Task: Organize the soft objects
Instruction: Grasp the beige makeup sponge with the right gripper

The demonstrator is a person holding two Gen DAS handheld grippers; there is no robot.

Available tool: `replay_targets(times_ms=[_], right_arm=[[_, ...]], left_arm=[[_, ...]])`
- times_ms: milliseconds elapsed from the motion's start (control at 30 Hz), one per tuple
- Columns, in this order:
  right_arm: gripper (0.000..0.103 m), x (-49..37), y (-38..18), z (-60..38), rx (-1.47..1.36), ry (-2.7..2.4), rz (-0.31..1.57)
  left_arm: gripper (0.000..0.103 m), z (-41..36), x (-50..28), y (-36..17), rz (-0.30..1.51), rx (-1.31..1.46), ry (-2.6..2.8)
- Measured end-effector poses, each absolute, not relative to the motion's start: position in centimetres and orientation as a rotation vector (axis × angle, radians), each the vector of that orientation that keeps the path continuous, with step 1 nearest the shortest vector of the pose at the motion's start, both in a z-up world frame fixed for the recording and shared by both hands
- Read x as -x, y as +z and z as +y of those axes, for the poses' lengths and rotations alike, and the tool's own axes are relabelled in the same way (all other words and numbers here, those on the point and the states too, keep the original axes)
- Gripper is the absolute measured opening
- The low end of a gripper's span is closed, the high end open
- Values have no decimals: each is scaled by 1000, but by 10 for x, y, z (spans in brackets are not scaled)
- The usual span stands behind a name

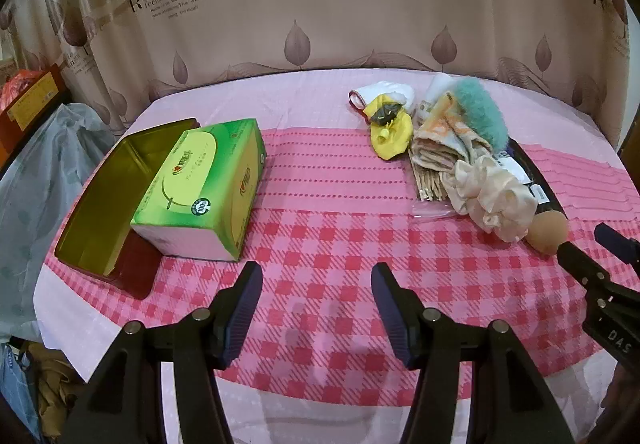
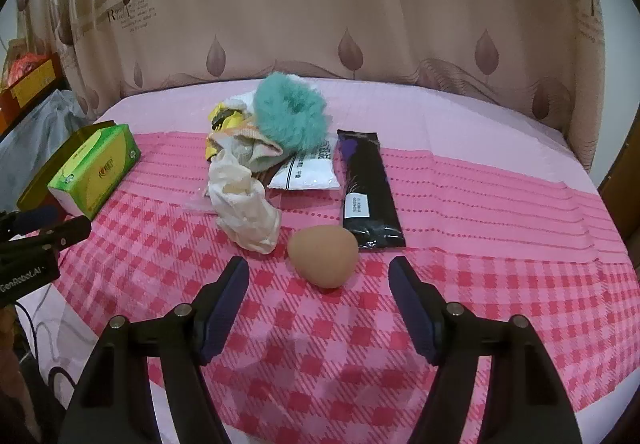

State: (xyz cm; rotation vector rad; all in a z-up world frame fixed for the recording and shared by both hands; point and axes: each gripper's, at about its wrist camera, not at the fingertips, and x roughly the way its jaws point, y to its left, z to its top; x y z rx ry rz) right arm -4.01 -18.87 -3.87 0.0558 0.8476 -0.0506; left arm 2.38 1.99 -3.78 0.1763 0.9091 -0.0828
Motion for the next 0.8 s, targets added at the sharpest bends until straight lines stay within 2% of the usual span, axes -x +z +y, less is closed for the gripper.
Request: replay_targets(times_ms=[400, 533, 667, 733, 800], right_arm=[[67, 16, -65, -192, -41, -63, 907], [60, 7, -75, -194, -39, -67, 934], [58, 1, -80, -195, -47, -63, 937], [47, -2, -81, -195, -42, -60, 937], [46, -4, -82, -195, -47, -49, 939]], left_arm=[[58, 20, -34, -48, 922, -186, -93], [58, 19, -37, -53, 931, -188, -98], [58, 16, -39, -57, 941, -195, -104], [58, 14, -40, -59, 945, -202, -106], [58, 12, -42, -61, 950, -203, -113]])
